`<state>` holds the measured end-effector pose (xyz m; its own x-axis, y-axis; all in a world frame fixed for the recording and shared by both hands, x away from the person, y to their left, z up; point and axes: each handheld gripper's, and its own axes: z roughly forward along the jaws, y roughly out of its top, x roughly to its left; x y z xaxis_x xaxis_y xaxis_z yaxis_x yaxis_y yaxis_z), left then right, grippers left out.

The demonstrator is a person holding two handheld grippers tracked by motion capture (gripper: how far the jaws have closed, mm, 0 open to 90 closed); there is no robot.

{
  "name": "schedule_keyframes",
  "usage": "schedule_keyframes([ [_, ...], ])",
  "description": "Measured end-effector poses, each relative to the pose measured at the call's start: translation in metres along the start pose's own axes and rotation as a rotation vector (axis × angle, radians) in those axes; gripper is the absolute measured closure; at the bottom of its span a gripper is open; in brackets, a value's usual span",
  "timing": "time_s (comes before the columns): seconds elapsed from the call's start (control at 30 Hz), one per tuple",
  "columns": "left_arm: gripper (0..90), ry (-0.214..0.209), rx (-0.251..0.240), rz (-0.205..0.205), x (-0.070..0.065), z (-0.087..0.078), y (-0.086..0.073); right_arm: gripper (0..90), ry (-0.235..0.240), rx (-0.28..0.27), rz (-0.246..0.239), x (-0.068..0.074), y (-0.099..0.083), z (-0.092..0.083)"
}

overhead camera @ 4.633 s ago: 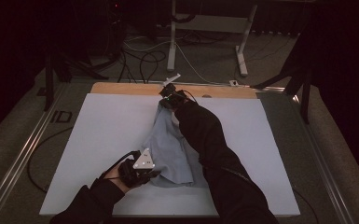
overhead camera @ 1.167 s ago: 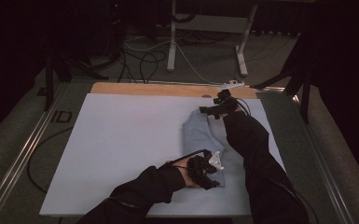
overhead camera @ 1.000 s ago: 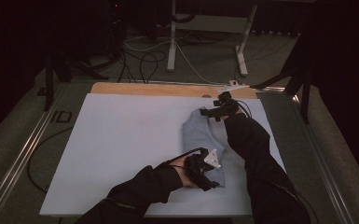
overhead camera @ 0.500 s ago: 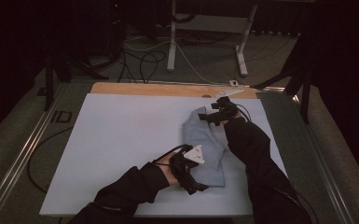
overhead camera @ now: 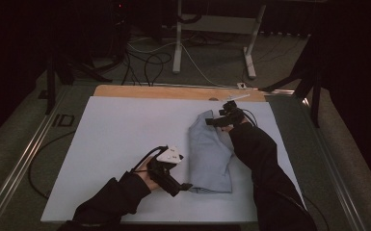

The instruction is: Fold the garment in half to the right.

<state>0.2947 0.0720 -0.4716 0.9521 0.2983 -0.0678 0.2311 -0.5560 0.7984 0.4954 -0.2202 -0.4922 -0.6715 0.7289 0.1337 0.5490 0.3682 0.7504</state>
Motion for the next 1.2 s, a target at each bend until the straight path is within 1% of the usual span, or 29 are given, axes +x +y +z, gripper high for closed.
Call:
schedule_keyframes([
  [0.07, 0.8, 0.02, -0.003, -0.011, 0.001, -0.008, -0.007, 16.1, -0.005, 0.029, 0.019, -0.002, -0.004, 0.005],
  [0.13, 0.8, 0.03, -0.011, -0.026, 0.002, -0.017, -0.014, 23.3, -0.01, 0.056, 0.019, -0.005, -0.007, 0.009],
  [0.17, 0.8, 0.03, -0.011, -0.026, 0.002, -0.017, -0.014, 23.3, -0.01, 0.056, 0.019, -0.005, -0.007, 0.009],
  [0.2, 0.7, 0.043, -0.011, -0.038, 0.002, -0.024, -0.021, 31.4, -0.015, 0.073, 0.028, -0.007, -0.01, 0.011],
  [0.23, 0.8, 0.05, -0.004, -0.044, 0.002, -0.027, -0.025, 39.4, -0.018, 0.075, 0.035, -0.008, -0.012, 0.012],
  [0.27, 0.7, 0.05, -0.004, -0.044, 0.002, -0.027, -0.025, 41.8, -0.023, 0.082, 0.044, -0.01, -0.013, 0.013],
  [0.3, 0.7, 0.064, 0.008, -0.047, 0.002, -0.035, -0.033, 44.0, -0.017, 0.089, 0.049, -0.011, -0.014, 0.014],
  [0.33, 0.8, 0.064, 0.008, -0.047, 0.002, -0.035, -0.033, 44.0, -0.017, 0.089, 0.049, -0.011, -0.014, 0.014],
  [0.37, 0.7, 0.08, 0.003, -0.061, 0.003, -0.044, -0.042, 52.3, -0.019, 0.111, 0.037, -0.012, -0.015, 0.016],
  [0.4, 0.7, 0.089, -0.003, -0.072, 0.004, -0.049, -0.046, 55.1, -0.02, 0.12, 0.035, -0.011, -0.015, 0.017],
  [0.47, 0.7, 0.11, -0.012, -0.094, 0.005, -0.058, -0.055, 65.4, -0.018, 0.133, 0.01, -0.01, -0.016, 0.018],
  [0.5, 0.8, 0.118, -0.016, -0.101, 0.006, -0.062, -0.059, 70.7, -0.021, 0.136, -0.008, -0.009, -0.016, 0.019],
  [0.53, 0.7, 0.125, -0.017, -0.109, 0.007, -0.065, -0.063, 78.1, -0.024, 0.139, -0.014, -0.007, -0.015, 0.018],
  [0.6, 0.7, 0.132, -0.022, -0.124, 0.008, -0.069, -0.07, 83.8, -0.03, 0.124, -0.042, -0.003, -0.012, 0.017],
  [0.7, 0.7, 0.156, -0.023, -0.138, 0.009, -0.072, -0.08, 85.1, -0.021, 0.085, -0.067, 0.004, -0.005, 0.013],
  [0.73, 0.7, 0.164, -0.024, -0.148, 0.009, -0.072, -0.083, 85.2, -0.017, 0.069, -0.065, 0.005, -0.003, 0.012],
  [0.77, 0.7, 0.164, -0.024, -0.148, 0.009, -0.072, -0.083, 85.2, -0.017, 0.069, -0.065, 0.005, -0.003, 0.012],
  [0.8, 0.7, 0.169, -0.029, -0.163, 0.011, -0.072, -0.089, 85.2, 0.0, 0.042, -0.059, 0.007, 0.0, 0.011],
  [0.87, 0.7, 0.174, -0.033, -0.169, 0.011, -0.072, -0.094, 85.2, -0.005, 0.053, -0.057, 0.006, 0.001, 0.014],
  [0.93, 0.8, 0.186, -0.033, -0.171, 0.012, -0.072, -0.098, 85.2, -0.013, 0.075, -0.054, 0.004, 0.0, 0.018],
  [1.0, 0.7, 0.183, -0.05, -0.168, 0.011, -0.074, -0.1, 85.1, -0.032, 0.097, -0.044, 0.002, -0.003, 0.022],
  [1.07, 0.7, 0.179, -0.066, -0.154, 0.011, -0.076, -0.102, 85.0, -0.037, 0.114, -0.038, 0.0, -0.006, 0.025],
  [1.2, 0.7, 0.191, -0.084, -0.156, 0.011, -0.082, -0.105, 83.9, -0.049, 0.134, -0.026, -0.002, -0.01, 0.031],
])
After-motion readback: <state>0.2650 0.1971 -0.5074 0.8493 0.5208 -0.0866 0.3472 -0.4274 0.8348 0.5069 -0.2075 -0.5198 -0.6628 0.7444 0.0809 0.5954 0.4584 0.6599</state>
